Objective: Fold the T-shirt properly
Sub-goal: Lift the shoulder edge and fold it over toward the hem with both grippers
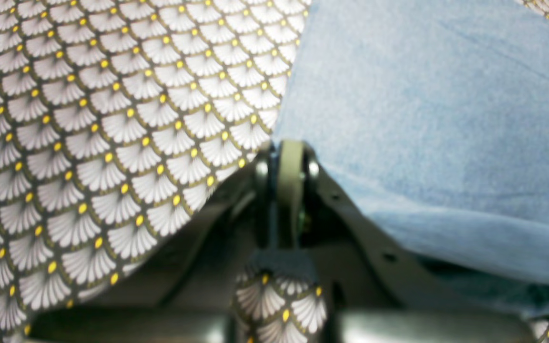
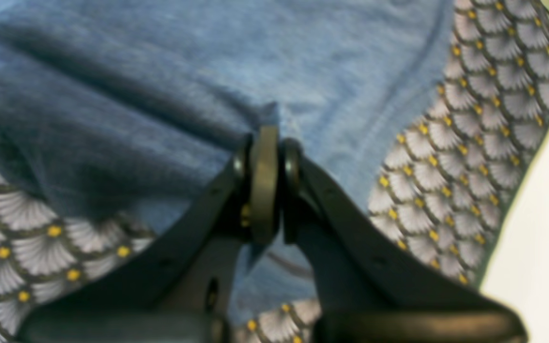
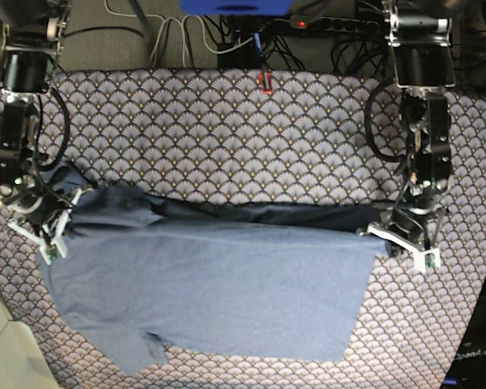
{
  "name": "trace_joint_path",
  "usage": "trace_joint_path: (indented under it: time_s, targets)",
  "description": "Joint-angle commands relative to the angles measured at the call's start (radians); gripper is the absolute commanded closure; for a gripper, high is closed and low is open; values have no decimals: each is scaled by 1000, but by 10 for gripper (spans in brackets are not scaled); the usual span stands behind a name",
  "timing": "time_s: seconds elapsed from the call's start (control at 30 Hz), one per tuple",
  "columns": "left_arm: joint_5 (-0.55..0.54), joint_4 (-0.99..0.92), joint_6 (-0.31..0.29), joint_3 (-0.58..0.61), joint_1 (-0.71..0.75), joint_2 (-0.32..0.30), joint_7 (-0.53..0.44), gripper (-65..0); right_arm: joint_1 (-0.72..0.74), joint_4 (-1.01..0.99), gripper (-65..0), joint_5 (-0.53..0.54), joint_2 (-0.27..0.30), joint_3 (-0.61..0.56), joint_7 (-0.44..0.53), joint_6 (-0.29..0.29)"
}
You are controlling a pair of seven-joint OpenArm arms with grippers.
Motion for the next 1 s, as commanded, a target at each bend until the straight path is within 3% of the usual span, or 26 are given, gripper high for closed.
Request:
trace_joint_path:
  time_s: [0.0, 0.73, 0.97]
  targets:
    - [0, 17, 0, 6, -26, -12, -23, -3, 38, 16, 0, -1, 16, 18, 23, -3]
    - [4, -13, 0, 33, -81, -12, -23, -3, 155, 9, 0, -2, 13, 23, 35, -3]
    - [111, -65, -1, 35, -124, -3, -26, -3, 210, -96, 0, -153, -24, 23, 147, -3]
